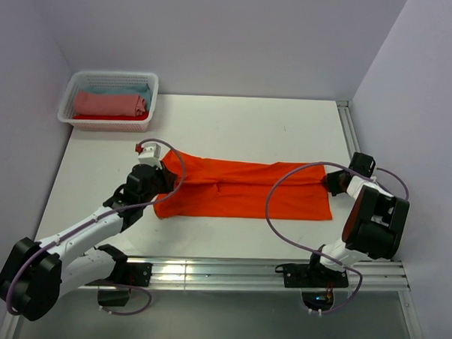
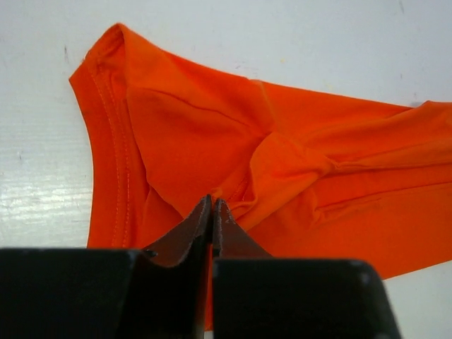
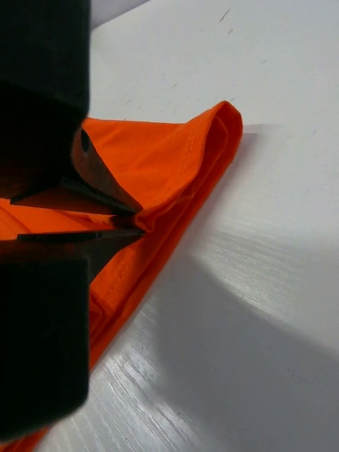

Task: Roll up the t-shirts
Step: Fold the tshirt

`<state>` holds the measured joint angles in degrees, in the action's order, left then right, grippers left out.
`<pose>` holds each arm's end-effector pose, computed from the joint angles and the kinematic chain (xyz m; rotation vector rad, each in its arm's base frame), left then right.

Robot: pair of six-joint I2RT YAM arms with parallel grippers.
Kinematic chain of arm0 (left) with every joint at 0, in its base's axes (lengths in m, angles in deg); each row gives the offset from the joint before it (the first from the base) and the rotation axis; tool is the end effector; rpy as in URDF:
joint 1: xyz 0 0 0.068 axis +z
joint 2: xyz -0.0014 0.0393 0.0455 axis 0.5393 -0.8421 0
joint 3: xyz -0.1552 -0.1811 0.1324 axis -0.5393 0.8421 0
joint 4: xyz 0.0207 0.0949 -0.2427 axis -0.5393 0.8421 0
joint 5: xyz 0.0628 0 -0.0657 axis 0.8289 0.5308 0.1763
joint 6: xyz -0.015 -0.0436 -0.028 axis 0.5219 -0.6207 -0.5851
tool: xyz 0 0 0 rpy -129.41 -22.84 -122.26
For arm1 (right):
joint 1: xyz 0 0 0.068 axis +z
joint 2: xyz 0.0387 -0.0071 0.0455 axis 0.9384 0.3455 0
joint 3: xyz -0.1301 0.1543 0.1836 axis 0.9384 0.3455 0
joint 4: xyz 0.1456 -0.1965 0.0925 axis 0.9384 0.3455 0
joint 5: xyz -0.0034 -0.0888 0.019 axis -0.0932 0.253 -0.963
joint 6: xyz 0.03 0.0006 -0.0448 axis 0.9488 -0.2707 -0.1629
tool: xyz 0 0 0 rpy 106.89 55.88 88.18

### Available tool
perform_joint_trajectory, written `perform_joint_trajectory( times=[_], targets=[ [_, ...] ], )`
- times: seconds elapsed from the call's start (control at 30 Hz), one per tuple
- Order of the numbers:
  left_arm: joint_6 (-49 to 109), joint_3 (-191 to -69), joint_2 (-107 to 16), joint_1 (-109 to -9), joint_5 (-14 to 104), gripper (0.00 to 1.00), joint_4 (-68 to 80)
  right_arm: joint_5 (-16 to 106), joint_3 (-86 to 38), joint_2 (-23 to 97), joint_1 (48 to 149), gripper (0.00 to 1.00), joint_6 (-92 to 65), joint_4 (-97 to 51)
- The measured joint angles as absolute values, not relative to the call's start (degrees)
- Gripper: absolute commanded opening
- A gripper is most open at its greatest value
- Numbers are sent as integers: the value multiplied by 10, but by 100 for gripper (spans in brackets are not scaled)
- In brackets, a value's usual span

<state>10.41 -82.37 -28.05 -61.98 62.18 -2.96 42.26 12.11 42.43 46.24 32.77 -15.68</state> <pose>0.1933 -0.1026 0.2100 -0.1250 1.9954 -0.5363 0.2580 -0.1054 0.1508 1.5256 2.0502 0.4372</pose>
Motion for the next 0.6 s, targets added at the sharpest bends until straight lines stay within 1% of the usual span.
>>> perform_joint_trajectory(
  times=[0.03,0.07,0.1,0.13,0.17,0.2,0.23,0.3,0.4,0.47,0.53,0.6],
  targets=[
    [101,-824,-288,-620,622,13,-29,424,121,425,462,26,327,-157],
    [97,-824,-295,-620,621,16,-27,427,121,425,462,33,327,-157],
    [95,-824,-298,-620,620,21,-23,429,121,425,462,35,328,-157],
    [90,-823,-300,-620,618,35,-18,432,121,425,462,40,327,-157],
    [90,-823,-300,-620,617,41,-16,433,121,425,462,42,327,-157],
    [86,-822,-299,-620,613,54,-16,436,121,425,462,43,327,-157],
    [86,-821,-297,-620,612,60,-15,438,121,424,462,48,327,-157],
    [75,-812,-284,-620,612,67,-14,444,121,423,462,49,325,-156],
    [67,-795,-238,-620,620,69,-3,454,121,416,462,52,322,-148],
    [61,-794,-216,-620,634,69,-1,465,119,407,466,53,316,-144],
    [59,-803,-217,-620,647,69,0,479,110,399,475,52,307,-140],
    [59,-834,-252,-618,658,69,12,497,85,398,495,52,294,-125]
  ],
)
